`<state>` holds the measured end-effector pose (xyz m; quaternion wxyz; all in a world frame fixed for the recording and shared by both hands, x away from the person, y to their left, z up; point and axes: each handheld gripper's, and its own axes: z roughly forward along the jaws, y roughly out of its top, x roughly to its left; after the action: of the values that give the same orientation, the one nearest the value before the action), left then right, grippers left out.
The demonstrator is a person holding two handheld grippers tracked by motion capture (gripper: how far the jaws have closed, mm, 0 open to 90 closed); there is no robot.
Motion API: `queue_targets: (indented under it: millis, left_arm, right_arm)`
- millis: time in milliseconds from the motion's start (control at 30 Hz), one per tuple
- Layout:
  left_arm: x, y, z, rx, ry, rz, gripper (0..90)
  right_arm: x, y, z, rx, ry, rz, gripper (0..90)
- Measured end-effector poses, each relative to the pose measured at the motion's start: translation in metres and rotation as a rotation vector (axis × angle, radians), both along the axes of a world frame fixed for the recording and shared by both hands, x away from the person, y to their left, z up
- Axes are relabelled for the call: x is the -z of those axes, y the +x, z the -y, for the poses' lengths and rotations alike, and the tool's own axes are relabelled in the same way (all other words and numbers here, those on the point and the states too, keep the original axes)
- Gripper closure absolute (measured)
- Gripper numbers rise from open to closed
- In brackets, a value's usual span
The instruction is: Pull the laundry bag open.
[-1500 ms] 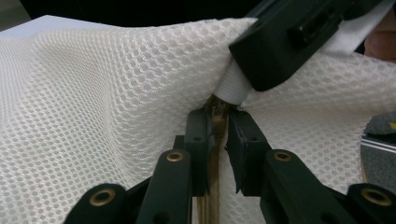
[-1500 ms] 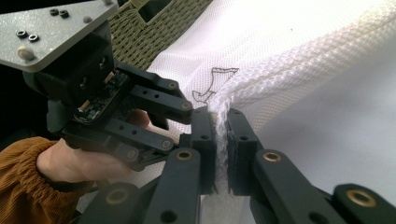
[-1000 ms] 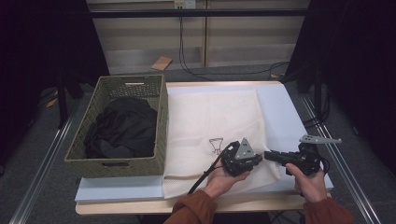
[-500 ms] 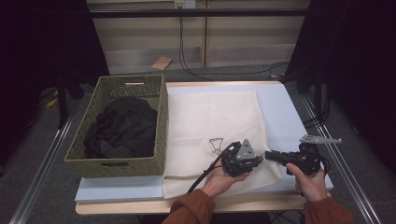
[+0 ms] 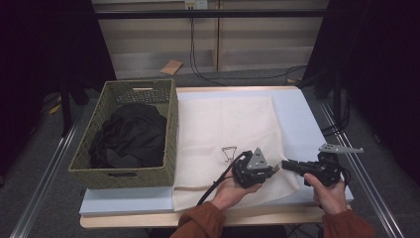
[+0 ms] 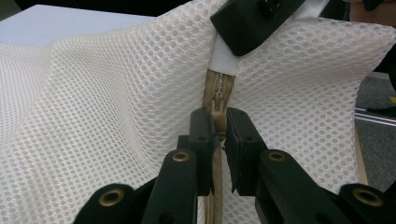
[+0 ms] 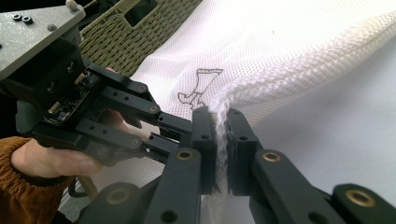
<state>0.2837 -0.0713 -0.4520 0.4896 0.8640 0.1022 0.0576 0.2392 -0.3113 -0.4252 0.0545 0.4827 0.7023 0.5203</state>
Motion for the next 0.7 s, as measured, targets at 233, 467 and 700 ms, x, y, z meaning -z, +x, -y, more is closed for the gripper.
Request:
queue_targets:
  millis: [233,467,700]
  left_arm:
    - [0.004,0.0,-0.006,-0.016,0.032,-0.01,90.0]
    - [-0.001,0.003,-0.004,-0.019,-0.035,-0.038,89.0]
    - [0.001,0.003,0.009,-0.013,-0.033,-0.05,77.1]
  right_arm:
    - [-0.003,-0.001,0.005,0.018,0.008,0.011,84.5]
    - [0.0,-0.001,0.004,0.009,0.005,0.005,84.5]
    - [-0.004,-0.001,-0.003,-0.015,0.008,0.013,84.5]
